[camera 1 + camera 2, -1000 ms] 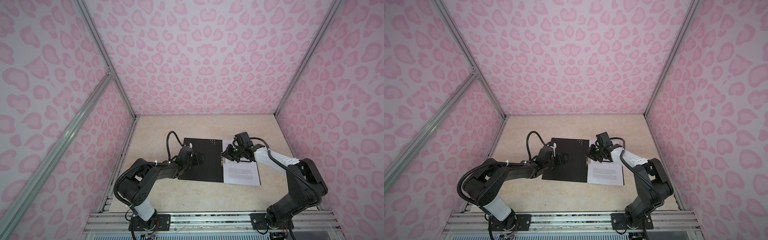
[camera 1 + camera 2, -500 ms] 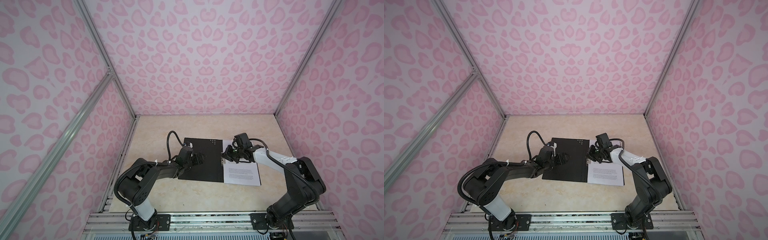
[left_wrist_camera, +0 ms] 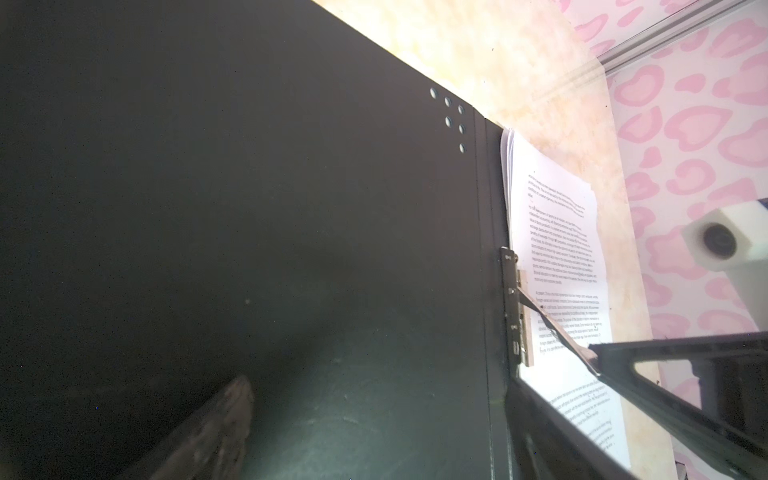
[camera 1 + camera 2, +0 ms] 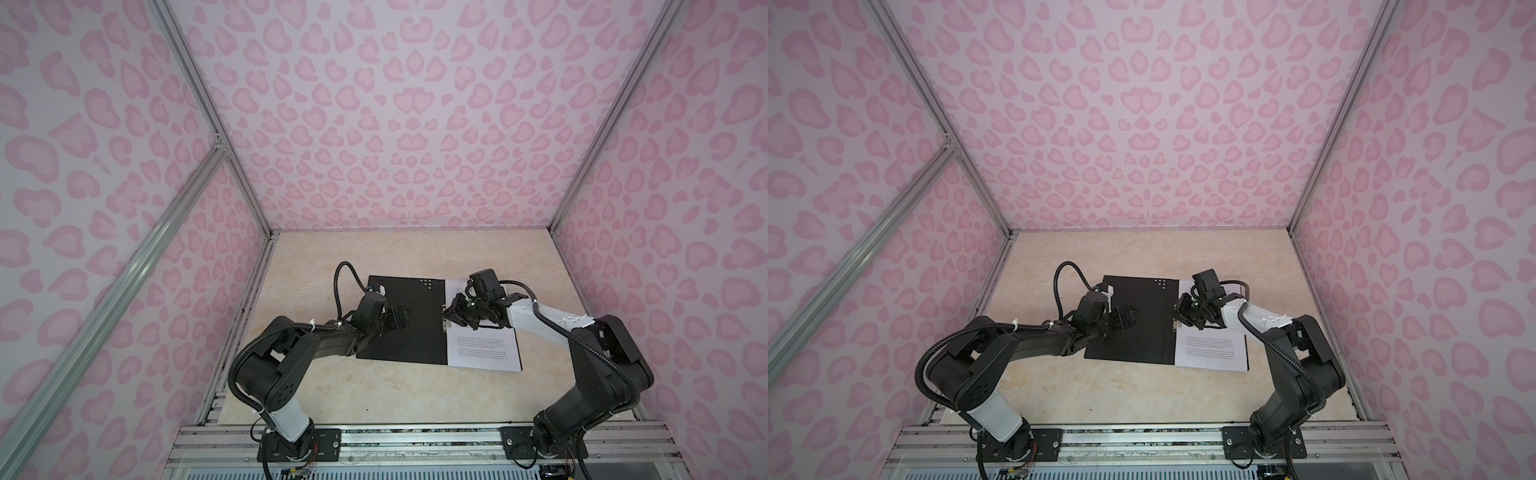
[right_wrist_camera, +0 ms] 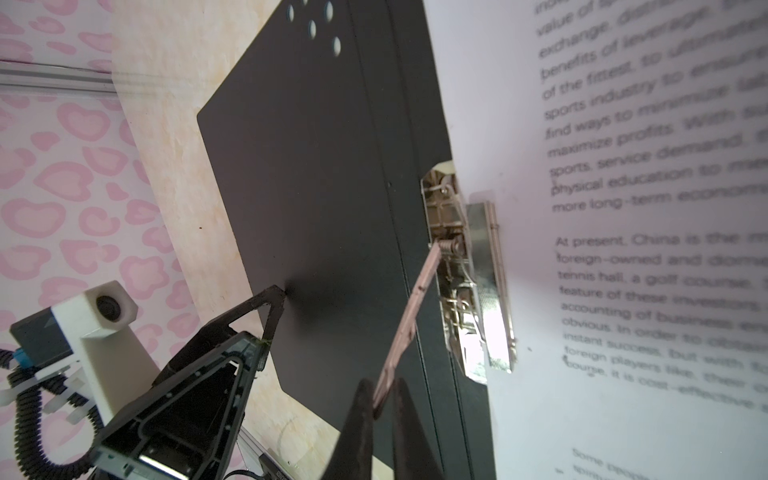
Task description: Put the files into the folder
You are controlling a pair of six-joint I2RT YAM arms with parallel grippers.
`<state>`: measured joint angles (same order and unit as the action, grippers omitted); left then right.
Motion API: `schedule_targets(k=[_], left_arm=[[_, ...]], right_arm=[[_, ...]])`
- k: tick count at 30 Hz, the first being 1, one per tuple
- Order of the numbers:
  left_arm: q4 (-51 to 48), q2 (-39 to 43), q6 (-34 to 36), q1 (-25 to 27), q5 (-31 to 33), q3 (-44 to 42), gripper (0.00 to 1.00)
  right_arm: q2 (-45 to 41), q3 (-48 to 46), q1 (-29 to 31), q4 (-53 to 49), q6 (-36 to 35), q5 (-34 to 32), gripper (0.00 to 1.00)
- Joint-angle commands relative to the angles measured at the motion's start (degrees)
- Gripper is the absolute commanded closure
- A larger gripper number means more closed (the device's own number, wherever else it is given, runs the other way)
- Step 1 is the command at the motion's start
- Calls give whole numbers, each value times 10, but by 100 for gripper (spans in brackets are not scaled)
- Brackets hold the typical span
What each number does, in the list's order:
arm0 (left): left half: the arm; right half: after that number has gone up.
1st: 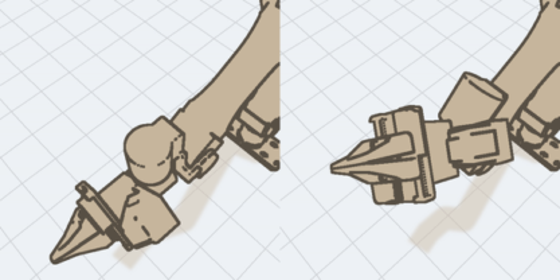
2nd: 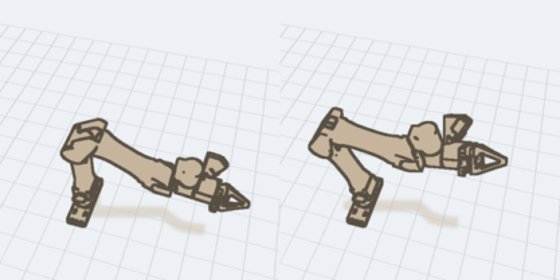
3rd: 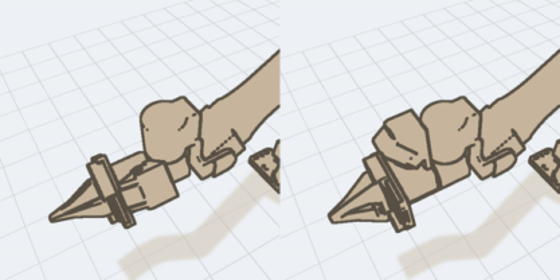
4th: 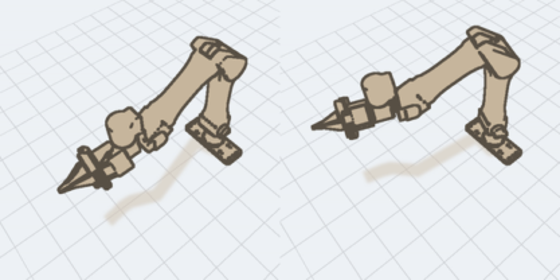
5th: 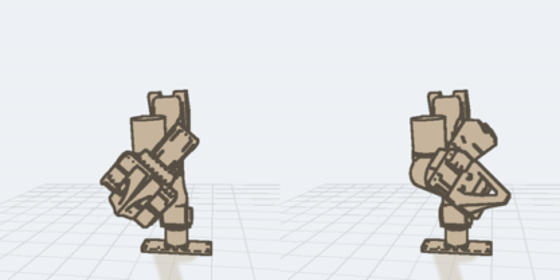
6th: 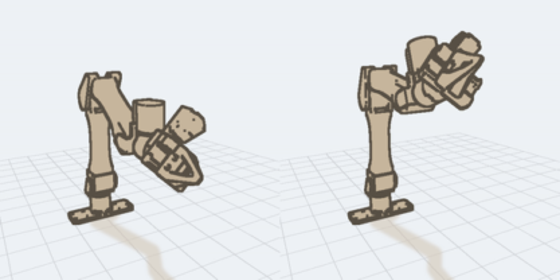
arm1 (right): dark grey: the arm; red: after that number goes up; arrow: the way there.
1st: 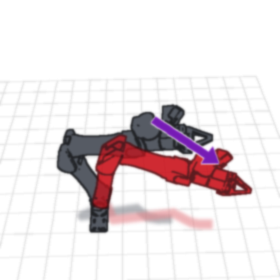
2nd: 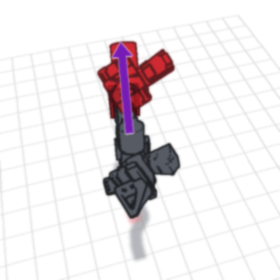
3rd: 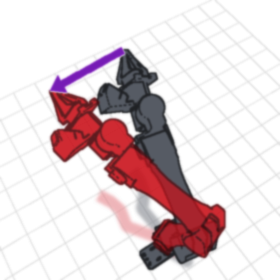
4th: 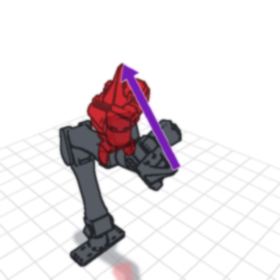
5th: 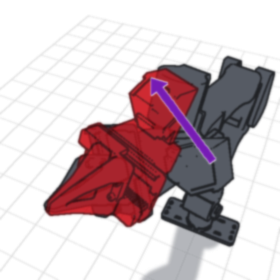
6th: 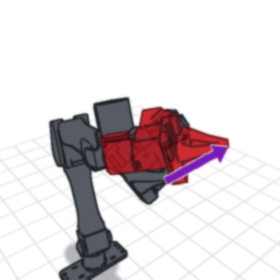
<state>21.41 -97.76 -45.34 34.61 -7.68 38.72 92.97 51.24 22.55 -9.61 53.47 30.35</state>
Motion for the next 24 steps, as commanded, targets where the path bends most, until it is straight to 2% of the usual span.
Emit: schedule_targets(k=[1,14,20,24], left_arm=[[-232,-24,-33,3,-30,-11,3],[-236,-26,-33,2,-26,-9,3],[-240,-25,-36,2,-19,-8,3],[-244,-21,-36,1,-9,-9,3]], right_arm=[[2,2,2,-7,-12,1,85],[-1,-13,2,9,-2,1,92],[-17,-55,-2,43,3,0,100],[-21,-99,-3,85,7,1,100]])
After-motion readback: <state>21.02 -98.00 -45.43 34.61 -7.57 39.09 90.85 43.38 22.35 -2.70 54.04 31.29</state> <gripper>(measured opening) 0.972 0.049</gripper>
